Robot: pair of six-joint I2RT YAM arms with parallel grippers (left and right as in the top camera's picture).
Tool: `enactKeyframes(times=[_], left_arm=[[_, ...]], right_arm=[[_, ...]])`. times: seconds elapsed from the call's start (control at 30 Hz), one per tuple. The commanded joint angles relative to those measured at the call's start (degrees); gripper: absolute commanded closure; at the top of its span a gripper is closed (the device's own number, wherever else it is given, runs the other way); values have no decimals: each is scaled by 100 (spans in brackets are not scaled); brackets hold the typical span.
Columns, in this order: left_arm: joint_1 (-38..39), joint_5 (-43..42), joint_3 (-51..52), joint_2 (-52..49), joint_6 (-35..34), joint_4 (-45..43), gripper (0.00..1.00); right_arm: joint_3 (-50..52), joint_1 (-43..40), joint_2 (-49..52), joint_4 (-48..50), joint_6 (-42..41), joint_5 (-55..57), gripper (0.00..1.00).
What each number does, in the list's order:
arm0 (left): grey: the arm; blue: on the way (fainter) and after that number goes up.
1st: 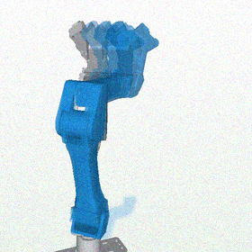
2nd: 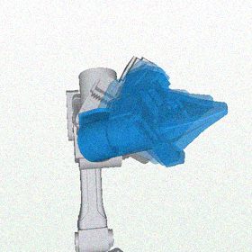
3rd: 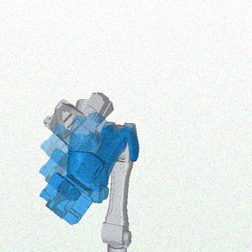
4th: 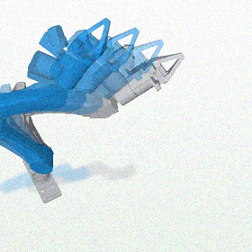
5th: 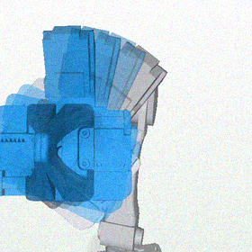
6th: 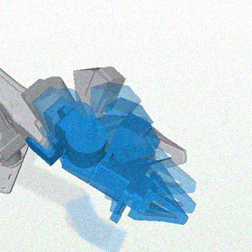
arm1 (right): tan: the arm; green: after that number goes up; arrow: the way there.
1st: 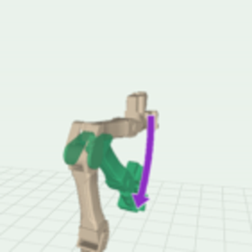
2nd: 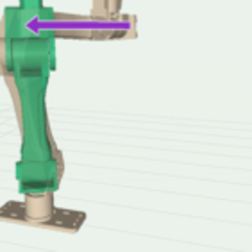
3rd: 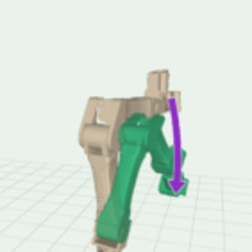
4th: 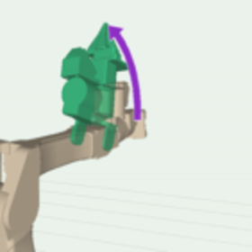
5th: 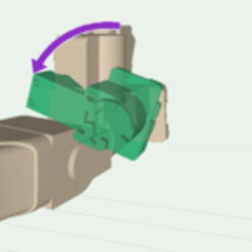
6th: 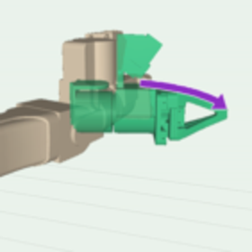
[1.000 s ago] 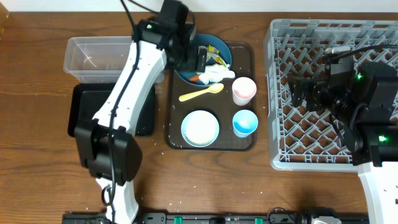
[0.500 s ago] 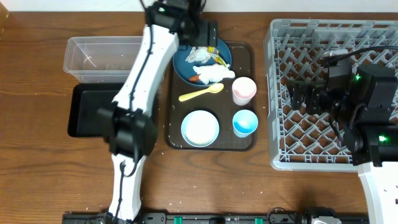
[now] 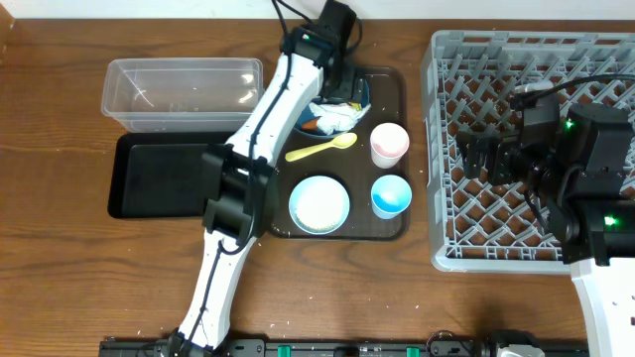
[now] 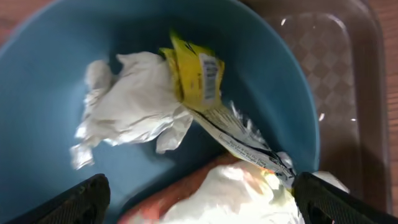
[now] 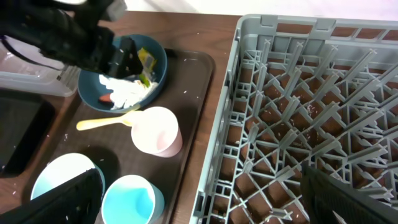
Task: Sort waste into correct bins and load items into the dishwasher rack
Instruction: 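Reach the left gripper to the blue plate and grasp the white tissue, then lift the tissue with the left gripper and drop it into the clear bin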
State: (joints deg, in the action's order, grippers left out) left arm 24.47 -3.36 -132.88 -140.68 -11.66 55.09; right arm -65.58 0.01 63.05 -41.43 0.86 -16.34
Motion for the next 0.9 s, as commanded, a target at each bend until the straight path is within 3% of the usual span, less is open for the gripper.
enactKeyframes(times=[0.0,0.33,0.47,0.6,0.73,0.87], left_arm=[[9,131,-26,-358,103,-44,3],[0,149,66,-531,105,-140,5],[0,146,138,-533,103,-138,20],[0,146,334,-542,105,-142,47],[-2,146,393,-542,103,-138,54],[0,144,378,-535,83,-142,54]], right_arm=[[-107,76,-13,-20,46,-63,1],[-107,76,-13,-35,46,-61,1],[-107,76,-13,-44,46,-61,1],[-107,76,-11,-46,48,-59,1],[-107,76,-11,-44,48,-59,1],[-107,76,-4,-42,48,-59,1]])
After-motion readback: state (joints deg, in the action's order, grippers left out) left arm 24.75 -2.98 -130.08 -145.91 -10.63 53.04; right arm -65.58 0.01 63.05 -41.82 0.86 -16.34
